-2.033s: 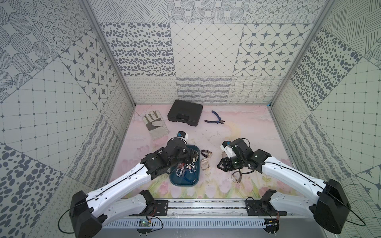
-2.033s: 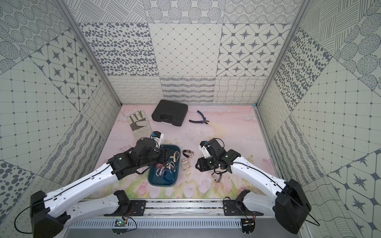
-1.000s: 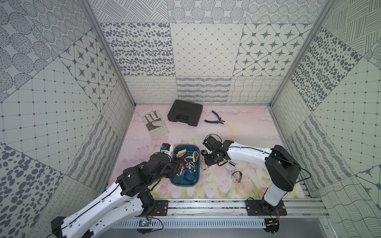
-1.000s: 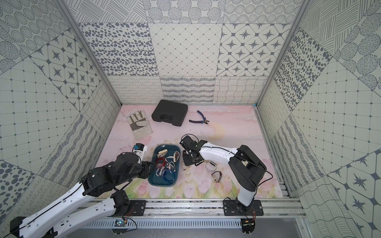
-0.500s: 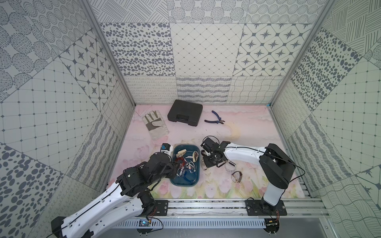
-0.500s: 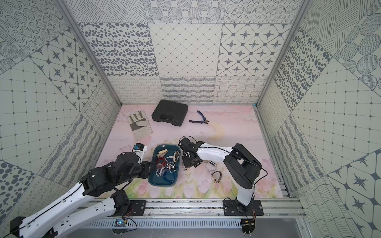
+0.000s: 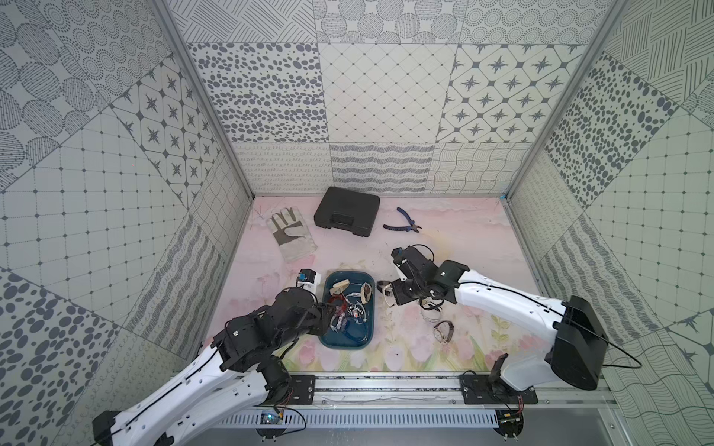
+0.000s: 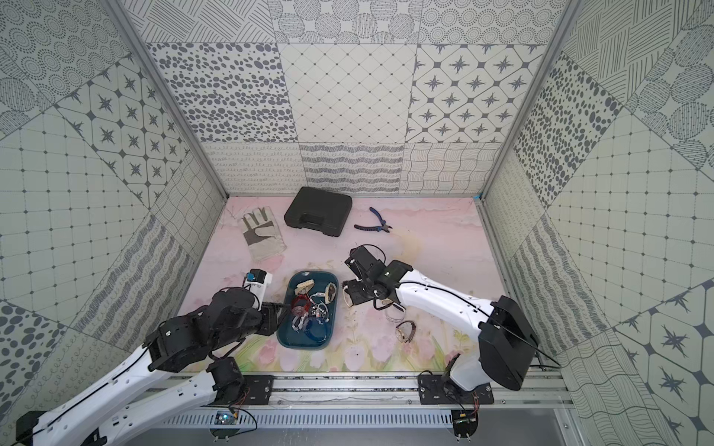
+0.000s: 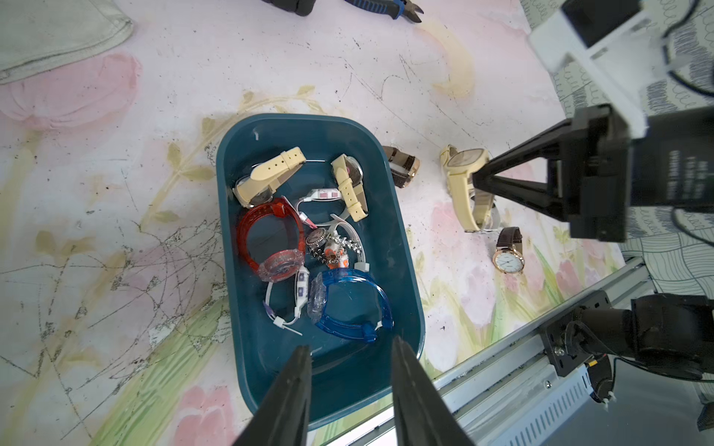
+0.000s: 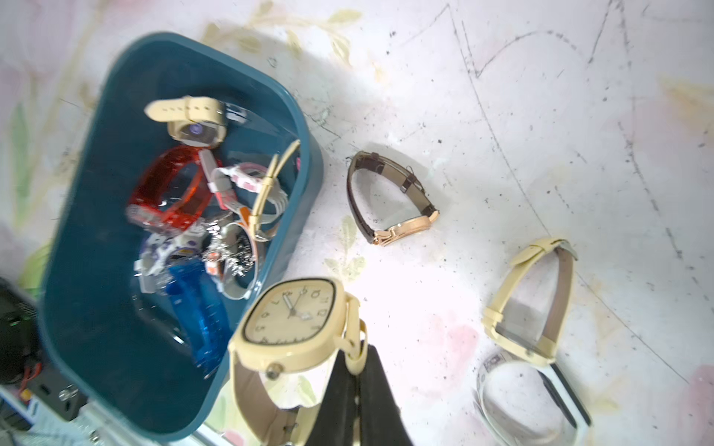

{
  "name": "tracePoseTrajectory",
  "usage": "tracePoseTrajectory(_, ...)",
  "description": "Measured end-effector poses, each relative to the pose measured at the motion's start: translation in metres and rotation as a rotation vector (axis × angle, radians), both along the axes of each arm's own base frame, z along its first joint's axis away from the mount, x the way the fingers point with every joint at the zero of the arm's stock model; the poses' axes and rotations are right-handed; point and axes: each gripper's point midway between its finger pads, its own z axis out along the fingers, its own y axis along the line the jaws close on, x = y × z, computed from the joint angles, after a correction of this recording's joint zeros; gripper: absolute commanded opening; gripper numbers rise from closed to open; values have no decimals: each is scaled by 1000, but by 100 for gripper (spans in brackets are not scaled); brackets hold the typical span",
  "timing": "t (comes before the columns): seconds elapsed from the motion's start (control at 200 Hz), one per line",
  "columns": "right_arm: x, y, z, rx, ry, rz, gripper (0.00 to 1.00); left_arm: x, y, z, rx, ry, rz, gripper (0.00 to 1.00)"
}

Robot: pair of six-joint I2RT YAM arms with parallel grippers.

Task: Put the watch into the storage box
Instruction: Pick up the watch at the center of the board, then place the watch in the storage box.

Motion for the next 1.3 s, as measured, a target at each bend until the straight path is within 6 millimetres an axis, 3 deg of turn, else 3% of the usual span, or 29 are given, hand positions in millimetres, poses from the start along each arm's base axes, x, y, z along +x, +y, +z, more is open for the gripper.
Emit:
tracePoseTrajectory(0.085,-6,8,13,32,-5,34,0,-1,2,1,-1,6,8,40)
tracePoseTrajectory(0.18,-17,27,12,40,19,96,0,0,4,4,-6,3,21,40)
tracePoseTrajectory(0.465,-51,84,-30,-16,138,254,0,-1,13,14,-14,-24,53,40)
tracePoseTrajectory(0.67,-63,111,-42,-28,166,315,0,-2,20,24,-35,-49,70,40)
tracePoseTrajectory(1.296,-78,116,-60,-75,198,358,0,-3,25,21,-14,-45,81,39)
